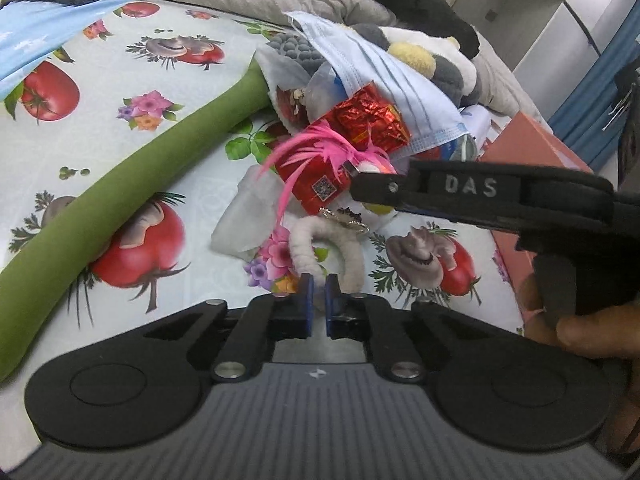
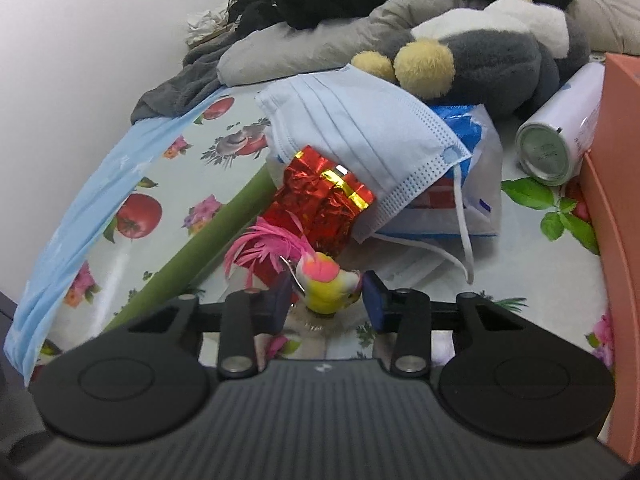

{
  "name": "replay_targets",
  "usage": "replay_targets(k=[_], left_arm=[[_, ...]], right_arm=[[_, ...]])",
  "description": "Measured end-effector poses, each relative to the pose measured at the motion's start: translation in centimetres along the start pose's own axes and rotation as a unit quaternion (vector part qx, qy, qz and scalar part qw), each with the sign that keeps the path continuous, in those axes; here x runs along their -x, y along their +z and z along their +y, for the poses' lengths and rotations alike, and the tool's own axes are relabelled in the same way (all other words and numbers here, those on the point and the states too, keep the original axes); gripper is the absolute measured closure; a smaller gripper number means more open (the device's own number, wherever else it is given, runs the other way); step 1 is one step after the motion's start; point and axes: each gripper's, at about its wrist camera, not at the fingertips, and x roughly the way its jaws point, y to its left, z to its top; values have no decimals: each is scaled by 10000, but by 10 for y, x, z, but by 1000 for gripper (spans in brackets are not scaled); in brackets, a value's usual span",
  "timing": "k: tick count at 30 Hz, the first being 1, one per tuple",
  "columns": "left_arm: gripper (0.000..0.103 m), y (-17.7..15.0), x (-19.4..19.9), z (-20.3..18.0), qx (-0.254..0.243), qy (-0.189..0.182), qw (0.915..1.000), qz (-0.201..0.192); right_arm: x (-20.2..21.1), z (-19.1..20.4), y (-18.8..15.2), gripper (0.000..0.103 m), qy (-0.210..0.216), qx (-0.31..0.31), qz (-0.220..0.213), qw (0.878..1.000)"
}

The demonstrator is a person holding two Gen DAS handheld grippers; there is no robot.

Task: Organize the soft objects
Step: 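Grasp the white fluffy ring with the left tool while the right tool lifts the bird toy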

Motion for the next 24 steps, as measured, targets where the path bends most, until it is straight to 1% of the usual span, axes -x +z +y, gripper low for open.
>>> replay_targets(k=[5,9,13,17,20,22,23,24], left_arm=[[101,-9,21,-2,24,3,10000,-74],[102,-20,38,-2,73,-20,9999,-108],[101,-29,49,0,101,-9,9998,-157],[101,-27,51,-1,5,-9,9997,-242],[100,-22,45,0,-95,4,9997,-208],[98,-18,37,0,-169,20,9998,-120],[92,-15,33,1,-189,-17,9998,-70],[81,-14,29,2,-191,-20,9998,-29]], right_arm=[[24,5,-8,62,-93,104,-25,9999],[47,6,-20,62,-242,165,-49,9996],[62,6,-35,63,-578,243,-23,9980],[70,2,-54,62,-899,234,119,9956],[74,0,-69,62,-1088,240,279,9934],[76,-2,-76,62,-1134,152,381,9927],[77,-4,-79,60,-1123,83,421,9927],[78,-4,-81,59,-1124,58,454,9926]])
